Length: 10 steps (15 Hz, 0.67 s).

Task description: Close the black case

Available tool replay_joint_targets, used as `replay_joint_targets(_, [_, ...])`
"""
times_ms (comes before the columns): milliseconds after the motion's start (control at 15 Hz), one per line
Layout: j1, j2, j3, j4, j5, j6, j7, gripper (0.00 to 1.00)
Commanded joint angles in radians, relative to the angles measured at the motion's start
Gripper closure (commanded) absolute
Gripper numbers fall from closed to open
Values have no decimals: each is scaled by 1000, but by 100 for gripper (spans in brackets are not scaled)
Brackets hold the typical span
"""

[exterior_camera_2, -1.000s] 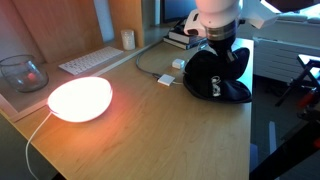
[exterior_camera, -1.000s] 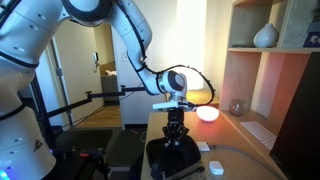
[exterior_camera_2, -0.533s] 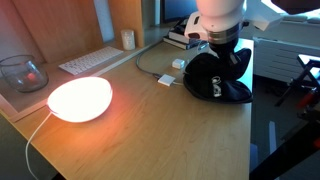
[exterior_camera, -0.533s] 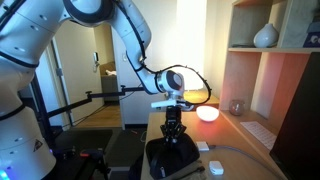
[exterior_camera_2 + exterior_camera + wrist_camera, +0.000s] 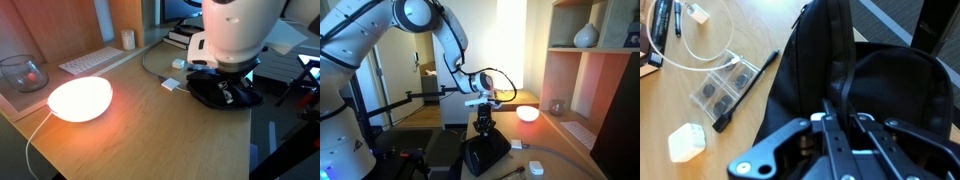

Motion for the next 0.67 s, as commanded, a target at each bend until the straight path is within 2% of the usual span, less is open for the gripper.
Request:
replay_joint_targets(0, [56,66,11,82,-12,-68,58,96])
replay_joint_targets(400, [138,149,-5,191,-26,-163,149,96])
replay_joint_targets(600, [144,175,-2,224,-15,-204,157,97])
